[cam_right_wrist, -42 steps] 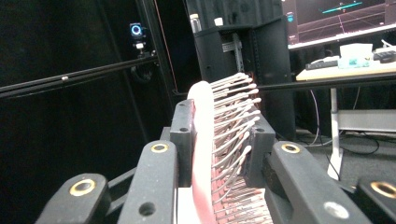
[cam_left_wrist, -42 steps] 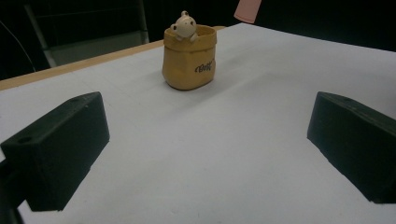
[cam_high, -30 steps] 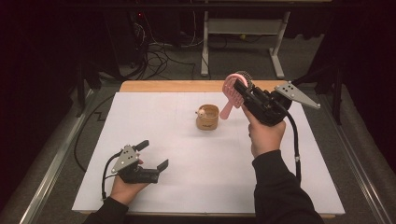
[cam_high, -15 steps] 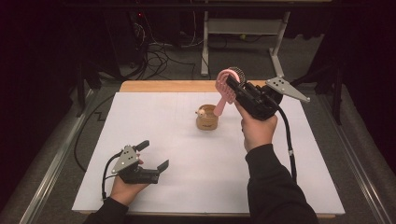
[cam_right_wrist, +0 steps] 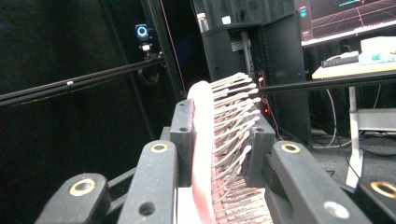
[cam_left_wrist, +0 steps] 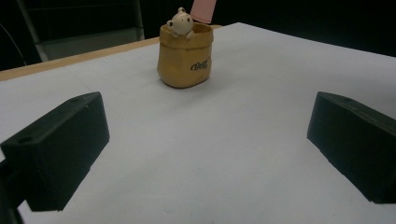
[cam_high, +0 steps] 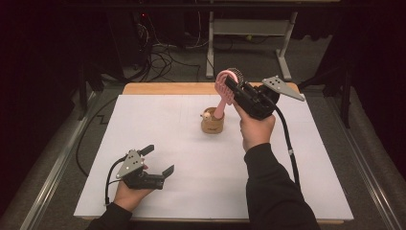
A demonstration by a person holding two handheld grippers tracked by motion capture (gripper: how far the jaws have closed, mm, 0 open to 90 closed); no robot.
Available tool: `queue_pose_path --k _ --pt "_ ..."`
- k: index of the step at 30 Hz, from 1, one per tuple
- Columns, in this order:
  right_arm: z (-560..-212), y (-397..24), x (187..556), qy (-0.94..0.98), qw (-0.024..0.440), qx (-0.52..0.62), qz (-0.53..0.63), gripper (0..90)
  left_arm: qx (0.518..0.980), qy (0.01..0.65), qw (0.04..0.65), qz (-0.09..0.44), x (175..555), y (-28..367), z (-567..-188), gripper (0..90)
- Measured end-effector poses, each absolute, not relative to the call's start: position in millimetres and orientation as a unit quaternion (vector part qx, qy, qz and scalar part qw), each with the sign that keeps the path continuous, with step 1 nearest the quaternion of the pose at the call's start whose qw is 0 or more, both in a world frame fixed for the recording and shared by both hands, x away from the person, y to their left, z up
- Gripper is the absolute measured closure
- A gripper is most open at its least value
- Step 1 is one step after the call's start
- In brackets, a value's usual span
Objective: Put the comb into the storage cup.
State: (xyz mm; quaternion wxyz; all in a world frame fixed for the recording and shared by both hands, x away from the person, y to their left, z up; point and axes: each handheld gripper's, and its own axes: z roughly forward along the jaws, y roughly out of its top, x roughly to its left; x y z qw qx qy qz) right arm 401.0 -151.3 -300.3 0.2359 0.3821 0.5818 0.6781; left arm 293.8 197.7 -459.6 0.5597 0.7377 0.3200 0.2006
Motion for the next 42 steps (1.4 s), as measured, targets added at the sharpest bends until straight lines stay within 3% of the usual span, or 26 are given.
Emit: queue_pose_path --k 42 --pt "-328 -127 435 0.593 0.215 0.408 0.66 72.3 0.733 0.323 0.566 0.195 294 199 -459 0.0"
